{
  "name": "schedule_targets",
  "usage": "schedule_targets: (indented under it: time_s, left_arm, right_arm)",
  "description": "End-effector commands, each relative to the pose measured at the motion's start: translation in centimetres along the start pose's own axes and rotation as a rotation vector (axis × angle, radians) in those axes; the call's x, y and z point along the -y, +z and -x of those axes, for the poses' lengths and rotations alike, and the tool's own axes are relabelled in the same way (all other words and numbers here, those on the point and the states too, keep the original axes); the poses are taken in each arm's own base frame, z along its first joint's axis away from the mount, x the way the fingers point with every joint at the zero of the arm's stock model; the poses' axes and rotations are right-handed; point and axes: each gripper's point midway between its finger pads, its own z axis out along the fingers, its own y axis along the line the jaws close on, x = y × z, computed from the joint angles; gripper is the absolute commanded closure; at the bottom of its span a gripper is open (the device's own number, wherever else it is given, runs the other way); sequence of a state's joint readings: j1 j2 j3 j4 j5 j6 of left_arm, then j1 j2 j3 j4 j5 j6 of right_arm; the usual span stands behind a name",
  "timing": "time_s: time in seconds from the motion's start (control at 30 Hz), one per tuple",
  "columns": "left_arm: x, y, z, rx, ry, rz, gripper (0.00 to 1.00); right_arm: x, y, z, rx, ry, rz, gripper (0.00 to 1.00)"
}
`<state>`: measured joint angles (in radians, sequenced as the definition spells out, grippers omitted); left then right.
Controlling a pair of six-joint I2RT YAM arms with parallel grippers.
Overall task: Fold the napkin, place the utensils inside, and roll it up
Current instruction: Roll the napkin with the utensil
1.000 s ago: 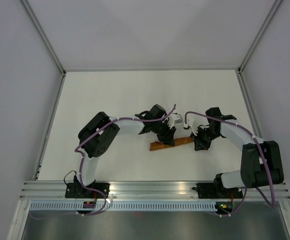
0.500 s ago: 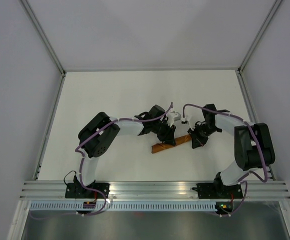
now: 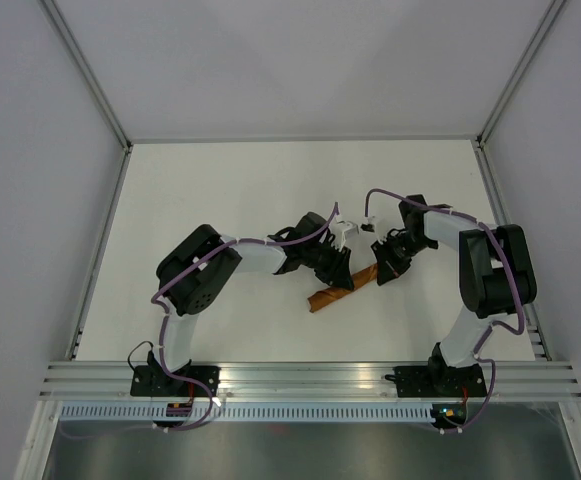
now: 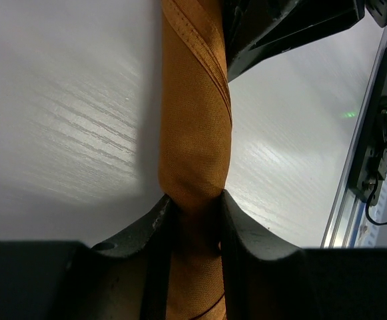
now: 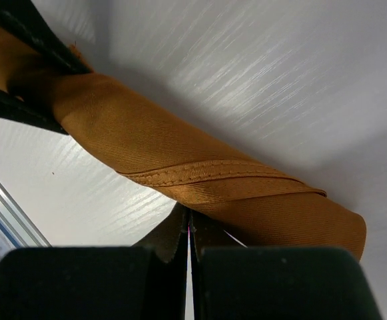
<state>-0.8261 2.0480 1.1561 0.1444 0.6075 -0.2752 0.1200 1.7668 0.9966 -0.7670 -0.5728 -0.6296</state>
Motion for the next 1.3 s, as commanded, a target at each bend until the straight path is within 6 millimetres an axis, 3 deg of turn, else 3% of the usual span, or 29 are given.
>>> schedule_targets:
  time_s: [0.0, 0.4, 0.93, 1.27]
  left_arm:
    - [-3.9, 0.4, -6.7, -0.15, -0.18, 0.187, 0.7]
    - [-3.5, 1.3, -5.3, -0.088, -0.206, 0.203, 0.67]
    - [-3.4, 4.1, -1.9, 0.02, -0.269, 0.243, 0.65]
    - [-3.3, 4.9, 0.6, 0.126, -0.318, 0.26, 0.62]
  right_arm:
    - [2.4, 0.6, 1.0, 0.005, 0.013, -0.066, 0.99]
    - [4.3, 1.0, 3.2, 0.008, 0.057, -0.075, 0.99]
    - [7.8, 1.1, 8.3, 0.052, 0.113, -0.099, 0.99]
    - [8.5, 1.4, 10.8, 0.063, 0.105, -0.109, 1.0]
